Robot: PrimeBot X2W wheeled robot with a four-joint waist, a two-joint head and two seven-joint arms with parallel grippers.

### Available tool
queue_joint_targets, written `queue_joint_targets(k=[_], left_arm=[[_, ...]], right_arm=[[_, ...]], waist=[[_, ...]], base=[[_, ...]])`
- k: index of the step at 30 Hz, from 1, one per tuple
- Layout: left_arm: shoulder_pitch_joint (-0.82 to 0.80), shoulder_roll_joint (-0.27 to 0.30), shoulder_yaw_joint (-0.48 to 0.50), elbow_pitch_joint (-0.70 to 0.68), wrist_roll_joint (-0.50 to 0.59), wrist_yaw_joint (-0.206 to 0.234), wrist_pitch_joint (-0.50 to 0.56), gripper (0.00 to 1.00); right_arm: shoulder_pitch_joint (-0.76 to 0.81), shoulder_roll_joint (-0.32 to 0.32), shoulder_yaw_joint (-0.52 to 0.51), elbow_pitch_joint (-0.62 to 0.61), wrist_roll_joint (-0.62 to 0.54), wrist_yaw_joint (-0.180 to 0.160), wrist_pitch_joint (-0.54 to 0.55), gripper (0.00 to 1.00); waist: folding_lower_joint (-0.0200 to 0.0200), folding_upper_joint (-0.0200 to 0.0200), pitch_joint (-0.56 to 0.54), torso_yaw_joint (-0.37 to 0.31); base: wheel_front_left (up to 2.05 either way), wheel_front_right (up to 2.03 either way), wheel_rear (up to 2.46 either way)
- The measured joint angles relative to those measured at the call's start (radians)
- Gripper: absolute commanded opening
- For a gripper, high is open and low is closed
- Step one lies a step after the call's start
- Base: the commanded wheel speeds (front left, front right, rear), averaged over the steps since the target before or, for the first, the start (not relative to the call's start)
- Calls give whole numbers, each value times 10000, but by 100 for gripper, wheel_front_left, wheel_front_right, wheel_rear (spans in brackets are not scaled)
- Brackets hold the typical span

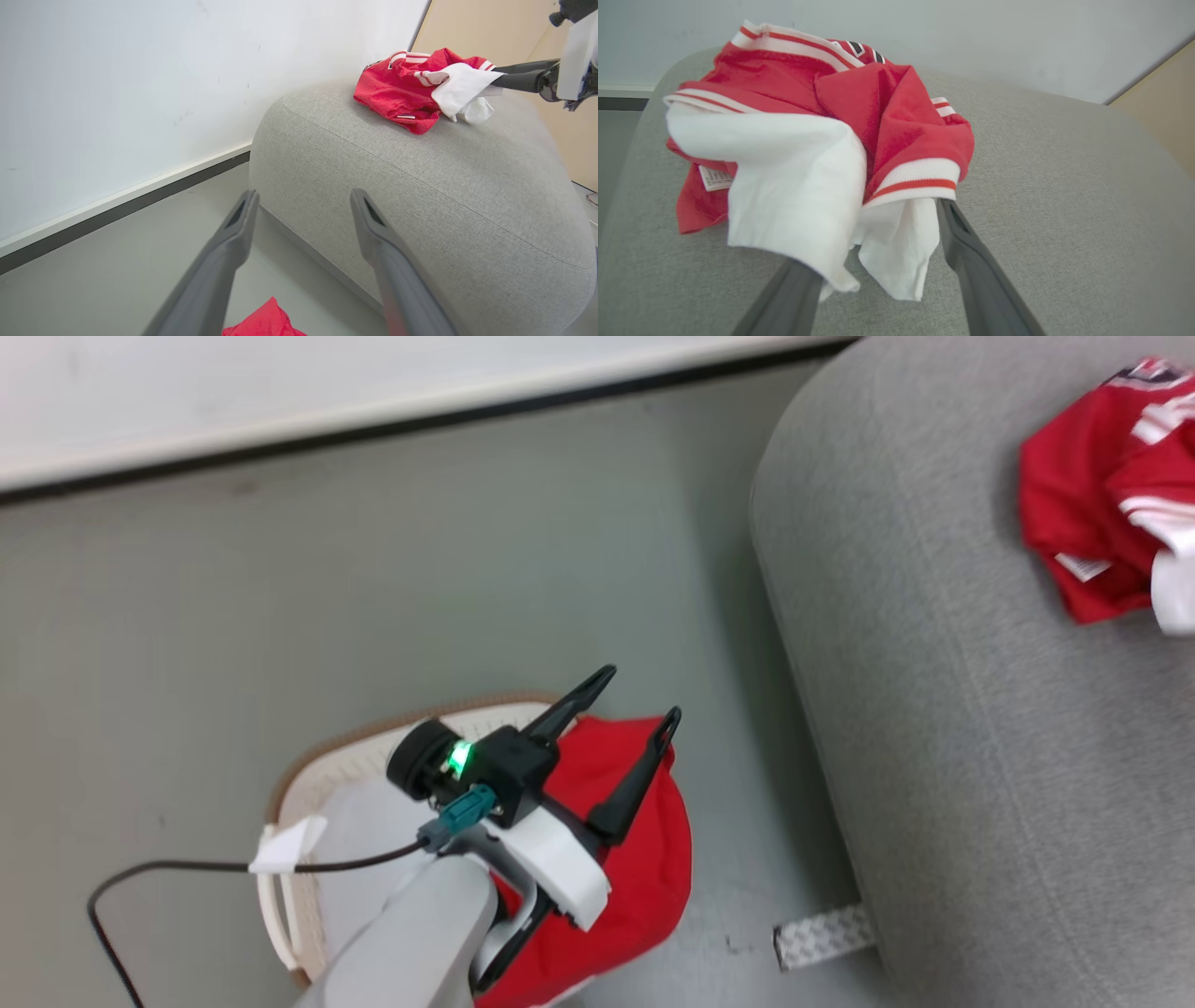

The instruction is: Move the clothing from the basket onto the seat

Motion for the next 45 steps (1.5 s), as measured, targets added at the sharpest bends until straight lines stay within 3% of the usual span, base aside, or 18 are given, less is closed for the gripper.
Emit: queue_joint_targets(k=[11, 15, 18, 22, 28, 35, 40, 45], left_arm=[[1266, -194, 1269, 140, -155, 192, 0, 100], [1690, -215, 1887, -10, -171, 359, 0, 100], [2032, -190, 2414, -144, -211, 481, 0, 100], [2591, -84, 3193, -351, -186, 784, -2, 100], [3276, -221, 4090, -805, 56, 932, -2, 100], [4199, -587, 5101, -1605, 617, 840, -2, 100], [4759, -784, 5478, -1476, 957, 821, 0, 100], [4946, -911, 5591, -1323, 1191, 792, 0, 100]], right_arm=[[1352, -1212, 1066, -1944, 817, 0, -761, 100], [2154, -1496, 859, -2907, 890, 0, -1185, 100], [2882, -1434, 98, -3572, 805, -2, -1360, 100], [4114, -629, -1634, -5331, -130, 0, -1406, 100], [6786, 1620, -3737, -7816, -2276, -2, -1421, 100], [8710, 3747, -4855, -9584, -3496, -2, -1421, 100], [9206, 4451, -4901, -9946, -3521, -2, -1421, 100], [9298, 4686, -4759, -9726, -3634, 0, -1421, 100]], waist=[[-2, 0, -2313, 175], [-3, 0, -3088, 430], [-4, 0, -3519, 719], [-3, 0, -3907, 1135], [-3, 0, -4222, 1612], [-2, 0, -4278, 1942], [-1, 0, -4235, 2035], [-1, 0, -4193, 2134]], base=[[0, 0, 0], [0, 0, 0], [0, 0, 0], [0, 0, 0], [0, 0, 0], [0, 0, 0], [0, 0, 0], [0, 0, 0]])
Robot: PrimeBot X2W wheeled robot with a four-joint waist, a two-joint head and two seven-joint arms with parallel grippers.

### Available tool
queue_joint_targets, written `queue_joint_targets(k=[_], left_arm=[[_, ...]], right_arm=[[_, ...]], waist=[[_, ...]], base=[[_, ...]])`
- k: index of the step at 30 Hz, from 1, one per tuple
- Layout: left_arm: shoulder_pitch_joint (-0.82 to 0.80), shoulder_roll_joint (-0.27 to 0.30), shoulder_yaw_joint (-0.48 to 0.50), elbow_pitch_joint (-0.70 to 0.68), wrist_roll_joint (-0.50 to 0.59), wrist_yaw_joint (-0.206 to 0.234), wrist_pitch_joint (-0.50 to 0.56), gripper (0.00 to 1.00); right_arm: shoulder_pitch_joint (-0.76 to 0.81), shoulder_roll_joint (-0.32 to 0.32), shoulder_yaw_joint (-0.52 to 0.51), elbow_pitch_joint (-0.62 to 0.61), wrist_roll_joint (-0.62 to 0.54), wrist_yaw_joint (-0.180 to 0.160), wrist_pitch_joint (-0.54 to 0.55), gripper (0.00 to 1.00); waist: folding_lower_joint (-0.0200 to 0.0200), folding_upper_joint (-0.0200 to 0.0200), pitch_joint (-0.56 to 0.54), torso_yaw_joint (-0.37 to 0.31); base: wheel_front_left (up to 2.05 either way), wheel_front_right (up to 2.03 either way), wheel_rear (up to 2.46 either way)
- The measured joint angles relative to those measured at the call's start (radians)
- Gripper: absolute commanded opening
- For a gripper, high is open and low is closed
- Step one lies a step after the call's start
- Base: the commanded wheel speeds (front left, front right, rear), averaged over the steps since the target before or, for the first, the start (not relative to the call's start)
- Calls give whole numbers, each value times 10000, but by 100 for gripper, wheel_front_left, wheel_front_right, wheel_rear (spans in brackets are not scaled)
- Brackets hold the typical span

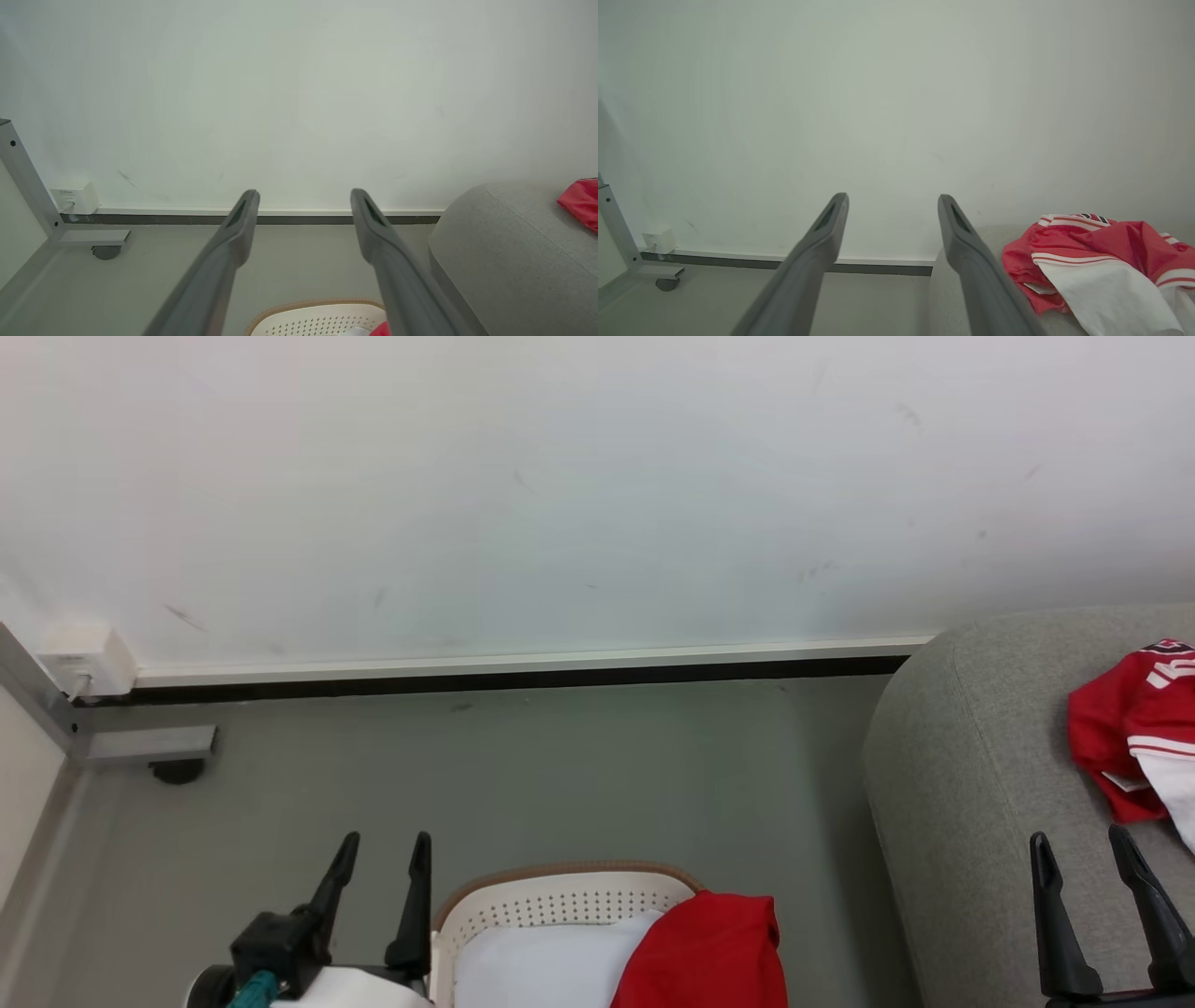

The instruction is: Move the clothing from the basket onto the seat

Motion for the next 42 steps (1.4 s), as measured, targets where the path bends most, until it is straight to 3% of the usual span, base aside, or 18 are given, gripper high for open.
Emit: queue_joint_targets(k=[26, 42], left_arm=[[-246, -33, -188, 205, -46, -58, 0, 100], [-2249, 31, -694, 2311, 165, -562, 0, 100]], right_arm=[[-291, 50, 69, 205, -59, 0, 0, 100], [-1284, 142, -775, 40, -73, 0, 0, 100]], waist=[[2, 0, 203, -225], [2, 0, 1941, -1292]], base=[[0, 0, 0], [0, 0, 0]])
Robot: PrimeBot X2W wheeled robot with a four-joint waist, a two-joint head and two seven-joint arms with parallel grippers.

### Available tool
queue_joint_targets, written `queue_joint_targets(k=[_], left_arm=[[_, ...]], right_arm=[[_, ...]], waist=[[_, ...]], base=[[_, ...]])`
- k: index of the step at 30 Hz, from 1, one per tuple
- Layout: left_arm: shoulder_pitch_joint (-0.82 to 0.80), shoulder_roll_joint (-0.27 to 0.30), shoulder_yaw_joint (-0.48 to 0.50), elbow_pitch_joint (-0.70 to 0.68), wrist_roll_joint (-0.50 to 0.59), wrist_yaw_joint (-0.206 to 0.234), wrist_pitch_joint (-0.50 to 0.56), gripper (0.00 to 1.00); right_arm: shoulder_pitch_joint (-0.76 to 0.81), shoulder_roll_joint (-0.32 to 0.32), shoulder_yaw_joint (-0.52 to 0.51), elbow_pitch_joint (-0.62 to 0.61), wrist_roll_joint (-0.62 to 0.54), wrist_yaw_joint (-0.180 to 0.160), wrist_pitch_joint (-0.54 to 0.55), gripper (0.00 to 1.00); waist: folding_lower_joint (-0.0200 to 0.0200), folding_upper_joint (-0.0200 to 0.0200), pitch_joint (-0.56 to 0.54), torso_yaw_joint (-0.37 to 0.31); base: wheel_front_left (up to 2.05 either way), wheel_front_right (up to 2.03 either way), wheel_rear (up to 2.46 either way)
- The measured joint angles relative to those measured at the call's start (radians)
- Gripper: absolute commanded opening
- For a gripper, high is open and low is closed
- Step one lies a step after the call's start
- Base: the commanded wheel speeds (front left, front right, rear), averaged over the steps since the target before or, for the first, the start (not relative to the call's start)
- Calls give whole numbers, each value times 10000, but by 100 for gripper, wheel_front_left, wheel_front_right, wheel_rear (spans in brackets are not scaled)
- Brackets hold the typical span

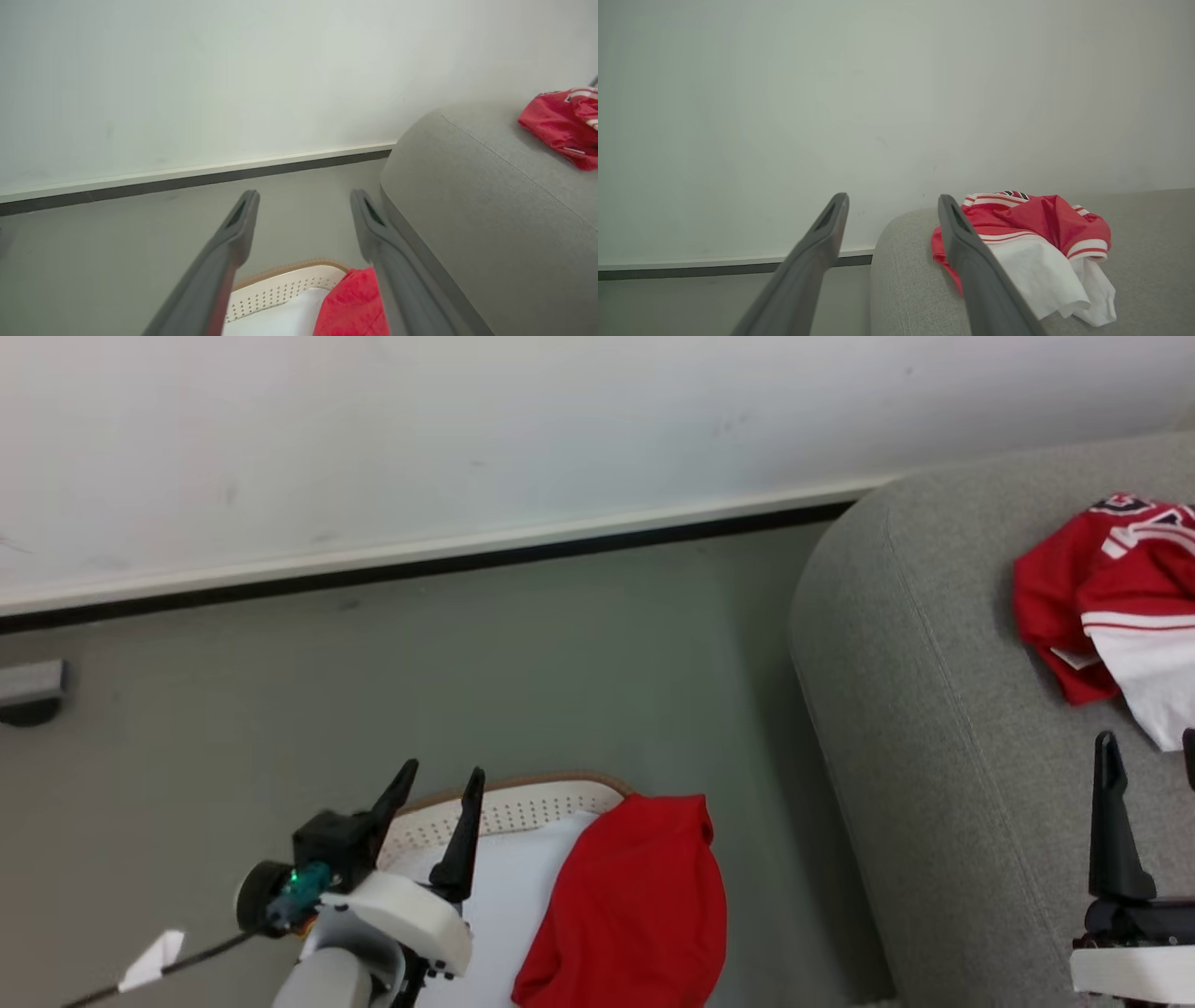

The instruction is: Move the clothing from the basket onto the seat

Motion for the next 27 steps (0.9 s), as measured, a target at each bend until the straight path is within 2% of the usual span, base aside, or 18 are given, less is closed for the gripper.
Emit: queue_joint_targets(k=[9, 16, 22, 27], left_arm=[[-1970, 587, -727, 3267, -31, -217, 0, 100], [-3343, 872, -2656, 5338, -876, -247, 458, 100], [-3911, 1104, -3779, 5898, -2792, -249, 1469, 100], [-4162, 1712, -4441, 5833, -4498, -245, 2796, 100]], right_arm=[[-973, 499, -226, -495, 138, 0, 0, 100], [-1601, 748, -240, -936, 192, 0, 0, 100], [-1968, 874, -150, -1229, 253, 0, 0, 100], [-2197, 947, 35, -1358, 293, 0, 0, 100]], waist=[[1, 0, 1781, -816], [2, 0, 3051, -1558], [1, 0, 3955, -2142], [1, 0, 4612, -2587]], base=[[0, 0, 0], [0, 0, 0], [0, 0, 0], [0, 0, 0]])
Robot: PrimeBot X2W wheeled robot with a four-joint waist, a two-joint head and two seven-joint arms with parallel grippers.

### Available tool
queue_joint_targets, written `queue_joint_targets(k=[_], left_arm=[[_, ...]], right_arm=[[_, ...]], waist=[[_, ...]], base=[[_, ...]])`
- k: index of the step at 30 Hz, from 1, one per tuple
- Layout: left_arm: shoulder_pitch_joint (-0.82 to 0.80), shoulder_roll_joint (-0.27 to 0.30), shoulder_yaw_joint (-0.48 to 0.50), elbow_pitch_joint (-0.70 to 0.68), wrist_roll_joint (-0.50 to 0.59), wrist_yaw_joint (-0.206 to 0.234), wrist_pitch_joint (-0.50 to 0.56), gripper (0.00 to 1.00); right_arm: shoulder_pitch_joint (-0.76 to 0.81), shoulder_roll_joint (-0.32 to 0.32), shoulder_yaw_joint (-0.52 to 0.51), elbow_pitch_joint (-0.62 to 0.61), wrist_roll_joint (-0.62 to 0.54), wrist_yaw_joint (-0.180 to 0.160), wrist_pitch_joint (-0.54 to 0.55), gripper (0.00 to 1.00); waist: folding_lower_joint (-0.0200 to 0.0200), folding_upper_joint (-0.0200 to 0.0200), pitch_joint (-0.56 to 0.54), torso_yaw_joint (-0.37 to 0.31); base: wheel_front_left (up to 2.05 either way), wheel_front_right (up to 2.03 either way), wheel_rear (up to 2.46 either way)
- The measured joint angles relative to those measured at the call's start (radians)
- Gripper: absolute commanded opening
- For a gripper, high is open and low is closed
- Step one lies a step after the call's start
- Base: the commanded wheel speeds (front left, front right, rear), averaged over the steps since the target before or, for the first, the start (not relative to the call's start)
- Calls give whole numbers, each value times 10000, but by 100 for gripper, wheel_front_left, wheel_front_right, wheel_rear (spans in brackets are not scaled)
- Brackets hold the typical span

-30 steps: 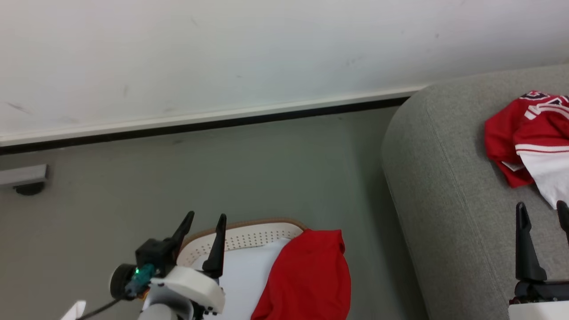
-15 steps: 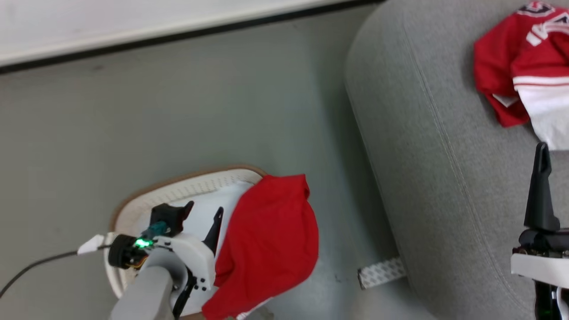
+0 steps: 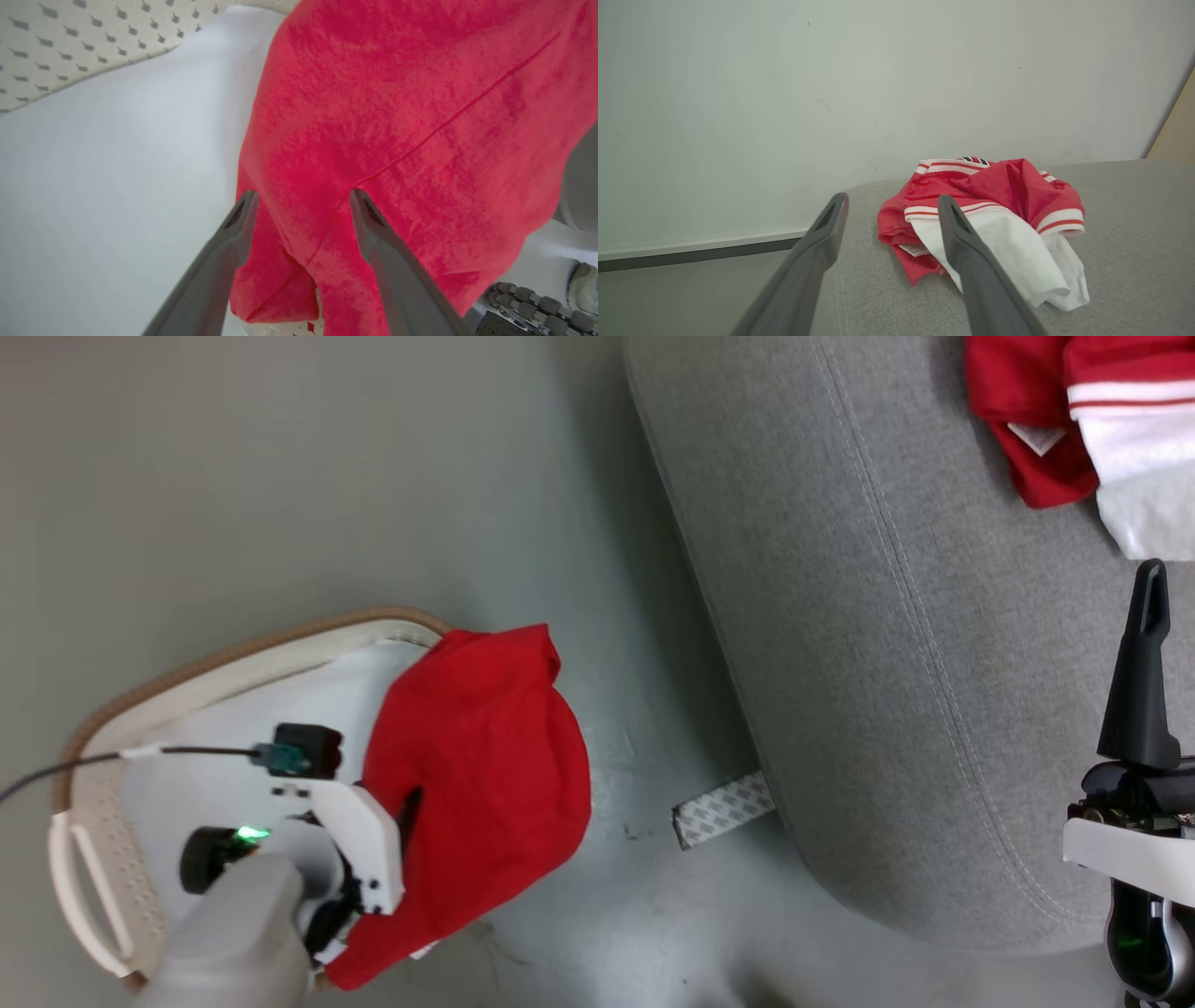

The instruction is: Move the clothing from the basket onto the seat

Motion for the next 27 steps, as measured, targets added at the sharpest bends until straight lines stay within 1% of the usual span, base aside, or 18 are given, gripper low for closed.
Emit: queue_joint_targets(k=[2, 5, 10, 13, 16, 17, 18, 22, 27], left_arm=[[-91, 278, -58, -17, -648, -2, 403, 100], [-272, 610, -272, -107, -1308, 0, 953, 100], [-267, 957, -984, -892, -2566, -2, 2040, 100], [-271, 1340, -1394, -1264, -3154, 0, 2389, 100], [-311, 1630, -1870, -1526, -3517, 0, 2610, 100], [-329, 1699, -2013, -1555, -3641, 0, 2646, 30], [-354, 1747, -2163, -1576, -3699, 0, 2637, 0], [-449, 1916, -2656, -1590, -3912, 0, 2489, 0], [-459, 1906, -3300, -1563, -4452, 0, 2102, 0]], right_arm=[[-40, 8, 56, -33, 94, 0, 0, 100], [-83, 12, 88, -36, 451, 0, 0, 100], [-204, 13, 165, -35, 690, -2, 0, 100], [-253, 17, 259, -25, 828, 0, 0, 100], [-299, 19, 336, 10, 934, 0, 0, 100], [-318, 17, 347, 19, 943, 0, 0, 100], [-340, 17, 368, 33, 945, -2, 0, 100], [-366, 19, 378, 98, 951, 0, 0, 100], [-370, 19, 349, 140, 832, -2, 0, 100]], waist=[[0, 0, 239, -166], [0, 0, 561, -394], [0, 0, 996, -709], [-1, 0, 1194, -854], [-1, 0, 1333, -975], [-1, 0, 1361, -1005], [-1, 0, 1379, -1030], [-1, 0, 1357, -1064], [-1, 0, 1033, -1008]], base=[[0, 0, 0], [0, 0, 0], [0, 0, 0], [0, 0, 0], [0, 0, 0], [0, 0, 0], [0, 0, 0], [0, 0, 0], [0, 0, 0]])
